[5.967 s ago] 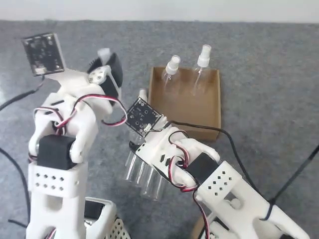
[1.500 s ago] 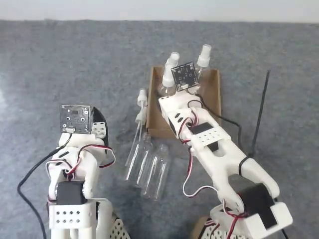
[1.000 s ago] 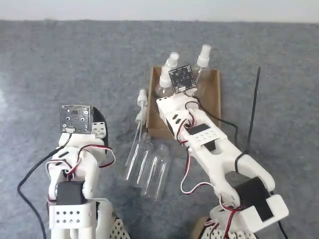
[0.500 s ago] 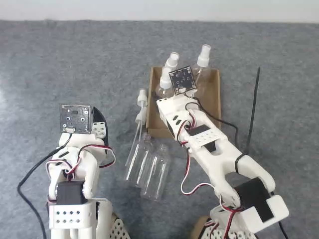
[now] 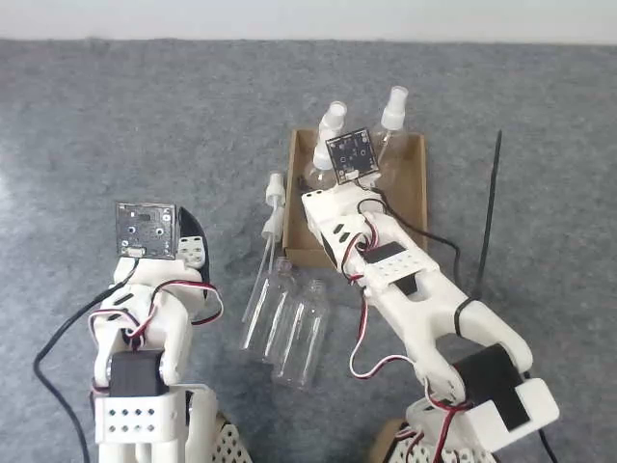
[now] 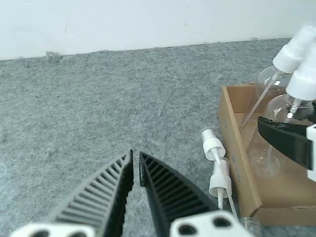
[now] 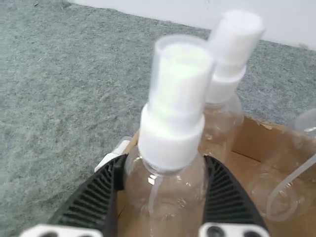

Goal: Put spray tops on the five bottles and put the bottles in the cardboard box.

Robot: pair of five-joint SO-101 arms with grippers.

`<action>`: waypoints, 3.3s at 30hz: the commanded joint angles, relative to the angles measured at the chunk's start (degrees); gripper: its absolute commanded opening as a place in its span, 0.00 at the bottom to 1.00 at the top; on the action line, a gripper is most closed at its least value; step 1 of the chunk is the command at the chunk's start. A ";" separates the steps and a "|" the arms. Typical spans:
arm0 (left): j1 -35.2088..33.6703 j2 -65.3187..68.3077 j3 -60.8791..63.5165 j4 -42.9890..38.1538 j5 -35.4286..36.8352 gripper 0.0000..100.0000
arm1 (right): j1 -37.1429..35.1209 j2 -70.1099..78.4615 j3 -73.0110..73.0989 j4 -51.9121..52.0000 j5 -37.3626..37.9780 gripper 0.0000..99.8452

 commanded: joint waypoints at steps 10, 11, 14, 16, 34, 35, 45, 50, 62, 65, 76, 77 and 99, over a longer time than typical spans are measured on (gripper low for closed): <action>-0.09 0.44 -0.75 -1.76 0.62 0.01 | -0.31 -0.31 0.79 -0.66 0.88 0.13; -0.09 0.44 -0.75 -1.76 0.62 0.01 | -0.31 -0.31 0.79 -0.66 0.88 0.13; -0.09 0.44 -0.75 -1.76 0.62 0.01 | -0.31 -0.31 0.79 -0.66 0.88 0.17; -0.09 0.44 -0.75 -1.76 0.62 0.01 | -0.31 -0.31 0.79 -0.48 0.88 0.22; -0.09 0.44 -0.75 -1.76 0.62 0.01 | -1.98 -3.03 0.35 1.01 5.36 0.27; -0.09 0.44 -0.75 -1.76 0.62 0.01 | -1.98 -3.21 0.35 0.92 5.36 0.27; -0.09 0.53 -0.75 -1.67 0.62 0.01 | -1.54 -12.88 -3.16 7.96 4.84 0.27; -0.09 0.53 -0.66 -1.58 0.62 0.01 | -1.01 -16.40 -11.16 14.73 3.87 0.27; -0.26 0.53 -0.66 -1.58 0.62 0.01 | -8.04 -28.97 -26.64 67.21 -1.32 0.27; -0.26 0.53 -0.66 -1.58 0.70 0.01 | -14.46 -29.49 -24.79 78.73 -10.20 0.27; -0.44 0.53 -0.66 -1.49 0.70 0.01 | -24.48 -21.14 -3.16 61.85 -18.90 0.27; -0.44 0.53 -0.66 -1.49 0.70 0.01 | -24.48 -19.74 -2.81 60.79 -18.99 0.27; -0.44 0.53 -0.66 -1.67 0.79 0.01 | -12.97 -14.20 -4.22 71.78 -15.65 0.02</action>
